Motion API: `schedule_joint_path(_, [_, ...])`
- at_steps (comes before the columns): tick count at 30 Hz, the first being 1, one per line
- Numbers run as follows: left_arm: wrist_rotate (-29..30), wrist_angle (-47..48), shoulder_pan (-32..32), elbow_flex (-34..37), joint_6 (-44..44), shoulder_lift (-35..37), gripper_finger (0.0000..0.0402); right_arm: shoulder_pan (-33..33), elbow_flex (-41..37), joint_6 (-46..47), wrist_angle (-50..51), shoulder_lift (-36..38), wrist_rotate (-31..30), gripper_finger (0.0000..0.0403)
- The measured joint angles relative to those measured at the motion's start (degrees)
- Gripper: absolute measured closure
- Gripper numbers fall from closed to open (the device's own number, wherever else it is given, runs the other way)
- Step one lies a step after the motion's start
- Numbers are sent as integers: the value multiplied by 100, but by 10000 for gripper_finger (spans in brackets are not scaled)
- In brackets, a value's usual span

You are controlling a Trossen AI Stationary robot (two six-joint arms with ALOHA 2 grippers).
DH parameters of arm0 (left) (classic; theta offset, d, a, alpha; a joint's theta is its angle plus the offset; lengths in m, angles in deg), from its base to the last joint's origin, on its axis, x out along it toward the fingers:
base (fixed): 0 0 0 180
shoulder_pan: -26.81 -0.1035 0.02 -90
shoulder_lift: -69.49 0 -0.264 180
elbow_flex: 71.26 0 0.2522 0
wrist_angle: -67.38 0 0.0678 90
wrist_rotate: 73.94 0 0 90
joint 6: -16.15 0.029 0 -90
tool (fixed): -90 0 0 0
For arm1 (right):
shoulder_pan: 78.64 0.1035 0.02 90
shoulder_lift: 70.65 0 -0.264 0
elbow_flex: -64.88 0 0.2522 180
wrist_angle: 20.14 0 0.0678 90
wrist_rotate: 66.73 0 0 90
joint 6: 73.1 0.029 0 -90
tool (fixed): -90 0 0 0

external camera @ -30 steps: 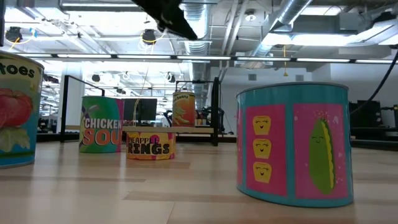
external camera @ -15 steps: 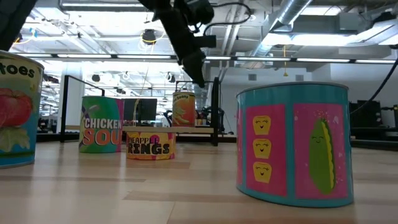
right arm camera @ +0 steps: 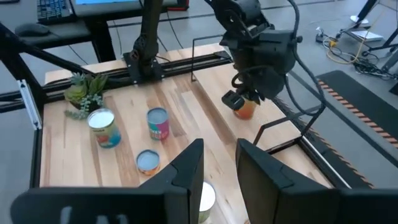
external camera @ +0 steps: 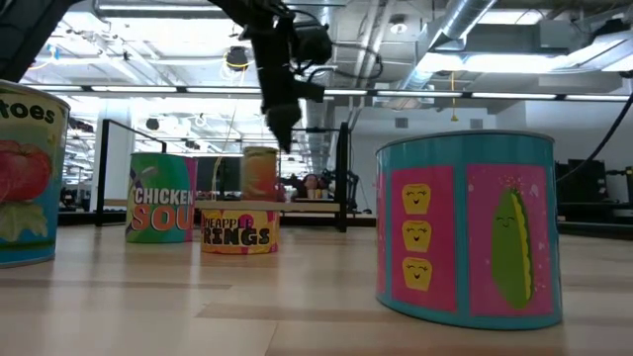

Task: Pick and place cans onto a shelf
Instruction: Put the green peas can on the shelf

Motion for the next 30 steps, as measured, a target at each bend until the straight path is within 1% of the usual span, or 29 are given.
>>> schedule_joint_path(3, [15,411,-75,2,-133,0,340,0,-1,-4,0,17,-2,287])
schedule_joint_path(9, [555,1445,-262,2,-474,37,340,-2,-1,-78,0,18,3,287])
schedule_joint_path(11, [649,1700,-362,2,-569,67,340,-2,0,-60,0,16,19,287])
schedule_joint_path(15, [615,1849,-616,6,-592,255,340,68,0,-33,1,16,18,287])
schedule_joint_path(20, [437,1987,-993,11,-448,761,340,307,0,110,0,7,20,287])
schedule_joint_path(22, [180,1982,-1150,78,-302,1112,340,418,0,108,0,5,18,287])
schedule_joint_path(23, [-66,1936,-1233,133,-250,1298,340,454,0,108,0,5,17,287])
schedule_joint_path(24, [-423,1776,-1297,198,-226,1476,340,476,0,106,0,5,-4,287])
schedule_joint_path(26, [-1334,1315,-1383,324,-170,1756,340,492,0,106,-2,3,-174,287])
schedule_joint_path(27, [-1661,1098,-1362,381,-159,1848,340,489,0,106,-2,3,-259,287])
schedule_joint_path(28, [-1843,879,-1319,440,-161,1907,340,472,0,106,0,3,-338,287])
schedule_joint_path(30, [-1876,630,-1215,589,-160,1934,340,429,0,138,-1,0,-509,287])
